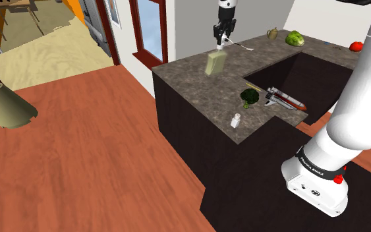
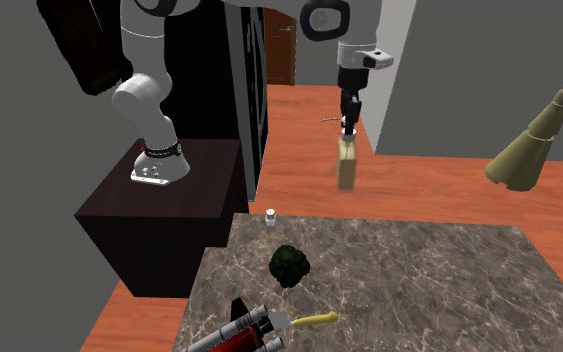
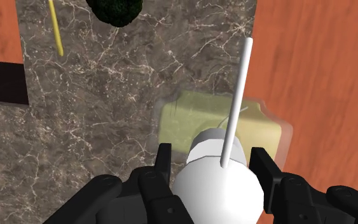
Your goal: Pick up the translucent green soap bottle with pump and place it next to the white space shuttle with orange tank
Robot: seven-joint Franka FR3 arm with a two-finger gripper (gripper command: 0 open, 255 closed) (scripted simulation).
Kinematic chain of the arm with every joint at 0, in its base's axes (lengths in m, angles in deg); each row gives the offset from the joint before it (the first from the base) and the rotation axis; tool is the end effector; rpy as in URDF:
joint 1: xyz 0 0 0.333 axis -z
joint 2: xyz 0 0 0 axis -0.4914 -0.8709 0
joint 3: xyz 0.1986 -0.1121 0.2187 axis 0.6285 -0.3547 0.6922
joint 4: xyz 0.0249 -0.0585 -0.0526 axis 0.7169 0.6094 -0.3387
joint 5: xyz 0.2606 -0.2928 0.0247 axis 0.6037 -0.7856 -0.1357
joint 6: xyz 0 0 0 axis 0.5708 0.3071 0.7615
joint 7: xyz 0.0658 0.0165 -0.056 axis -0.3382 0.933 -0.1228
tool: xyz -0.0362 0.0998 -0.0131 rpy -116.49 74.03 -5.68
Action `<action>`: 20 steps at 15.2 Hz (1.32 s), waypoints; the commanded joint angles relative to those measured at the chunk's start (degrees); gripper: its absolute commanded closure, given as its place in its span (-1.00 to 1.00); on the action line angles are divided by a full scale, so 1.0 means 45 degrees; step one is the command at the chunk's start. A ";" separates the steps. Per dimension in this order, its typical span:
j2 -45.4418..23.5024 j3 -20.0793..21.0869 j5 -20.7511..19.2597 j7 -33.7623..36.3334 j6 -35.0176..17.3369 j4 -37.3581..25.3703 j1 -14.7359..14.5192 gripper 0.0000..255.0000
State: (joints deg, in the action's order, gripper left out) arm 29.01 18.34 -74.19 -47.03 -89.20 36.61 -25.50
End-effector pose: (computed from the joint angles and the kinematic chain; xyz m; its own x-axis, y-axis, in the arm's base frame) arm 0.6375 -0.1473 0.4606 0.9996 -0.0053 0.0263 -0.0085 -0.9925 0.1222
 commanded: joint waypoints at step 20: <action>0.3978 -0.1150 -0.0556 -0.2351 -0.0146 0.3809 0.1288 1.00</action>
State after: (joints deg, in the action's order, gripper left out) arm 45.86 13.72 -76.51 -56.54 -89.24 52.25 -20.28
